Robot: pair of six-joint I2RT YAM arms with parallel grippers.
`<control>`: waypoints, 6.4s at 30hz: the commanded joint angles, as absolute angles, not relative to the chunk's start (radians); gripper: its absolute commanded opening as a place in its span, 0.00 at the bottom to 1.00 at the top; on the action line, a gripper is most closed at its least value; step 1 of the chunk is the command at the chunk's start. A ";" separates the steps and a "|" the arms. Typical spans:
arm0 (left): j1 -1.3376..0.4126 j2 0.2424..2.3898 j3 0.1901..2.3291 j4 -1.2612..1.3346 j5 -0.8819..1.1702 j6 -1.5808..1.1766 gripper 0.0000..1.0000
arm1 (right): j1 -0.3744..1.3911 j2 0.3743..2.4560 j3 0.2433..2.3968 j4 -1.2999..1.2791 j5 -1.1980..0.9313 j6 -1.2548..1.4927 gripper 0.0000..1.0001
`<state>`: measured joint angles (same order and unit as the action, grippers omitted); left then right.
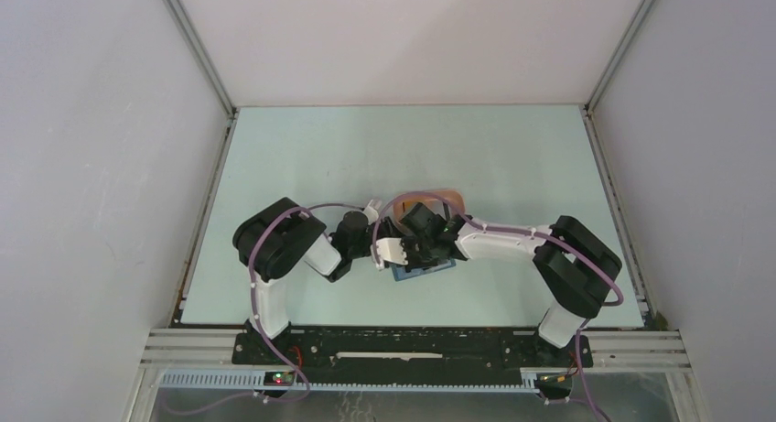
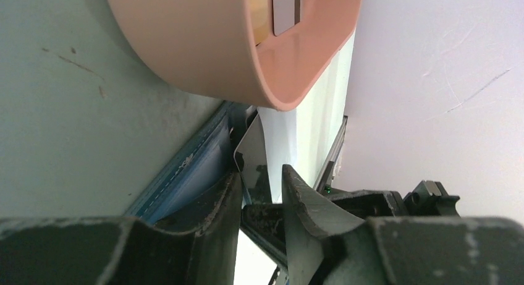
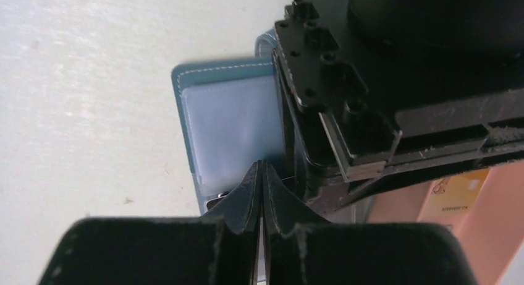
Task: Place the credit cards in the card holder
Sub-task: Insert the credit card into the card holder, then close the card holder at the center of the board.
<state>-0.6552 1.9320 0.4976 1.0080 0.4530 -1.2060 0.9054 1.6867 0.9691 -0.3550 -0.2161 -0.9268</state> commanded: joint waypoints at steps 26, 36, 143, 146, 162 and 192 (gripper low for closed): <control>-0.638 1.839 0.494 0.905 0.436 -1.130 0.39 | 0.698 1.464 0.927 -0.458 -0.341 -0.866 0.12; -0.638 1.477 0.470 0.675 0.384 -0.899 0.40 | 0.527 1.225 0.979 -0.573 -0.628 -0.758 0.49; -0.807 1.315 0.722 0.479 0.354 -0.643 0.51 | 0.184 1.582 1.154 -0.828 -1.186 -0.431 0.52; -0.801 1.127 0.662 0.242 0.175 -0.523 0.53 | 0.203 1.594 1.149 -0.831 -1.182 -0.446 0.53; -0.790 1.201 0.422 0.311 0.142 -0.608 0.26 | 0.471 1.817 1.256 -0.678 -1.023 -0.316 0.70; -0.800 1.340 0.497 0.345 0.169 -0.613 0.26 | 0.472 1.891 1.298 -0.884 -1.065 -0.481 0.02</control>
